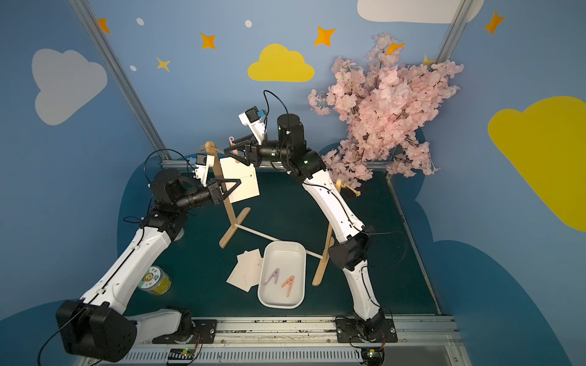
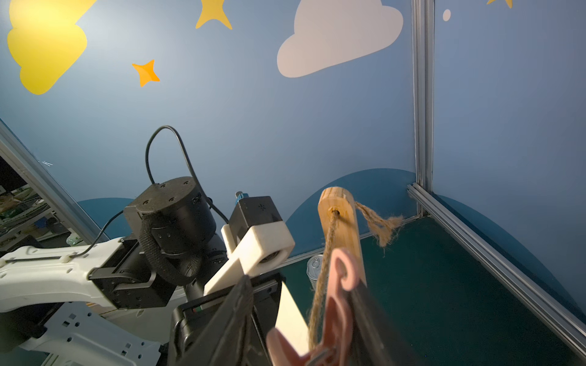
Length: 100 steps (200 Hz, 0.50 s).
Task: Remove the postcards from the strings
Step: Remove the clamp from the clothesline.
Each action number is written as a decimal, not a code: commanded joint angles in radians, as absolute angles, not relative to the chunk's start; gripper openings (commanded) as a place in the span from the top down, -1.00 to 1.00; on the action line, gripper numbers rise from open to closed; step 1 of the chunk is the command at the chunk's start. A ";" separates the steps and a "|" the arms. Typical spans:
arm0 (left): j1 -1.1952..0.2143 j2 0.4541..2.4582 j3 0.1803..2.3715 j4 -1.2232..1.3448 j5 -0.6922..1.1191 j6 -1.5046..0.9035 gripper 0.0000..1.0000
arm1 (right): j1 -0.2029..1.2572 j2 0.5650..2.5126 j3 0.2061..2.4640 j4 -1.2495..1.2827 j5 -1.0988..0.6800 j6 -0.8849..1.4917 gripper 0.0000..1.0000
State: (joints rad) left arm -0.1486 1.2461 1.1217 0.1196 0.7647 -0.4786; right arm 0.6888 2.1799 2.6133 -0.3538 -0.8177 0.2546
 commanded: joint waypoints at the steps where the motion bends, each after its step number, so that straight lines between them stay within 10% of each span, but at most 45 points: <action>1: -0.147 1.245 1.139 0.123 0.783 -0.466 0.93 | 0.692 2.200 2.636 -0.330 -0.847 0.263 0.07; 100: -0.147 1.241 1.139 0.120 0.783 -0.463 0.94 | 0.691 2.209 2.636 -0.316 -0.834 0.272 0.19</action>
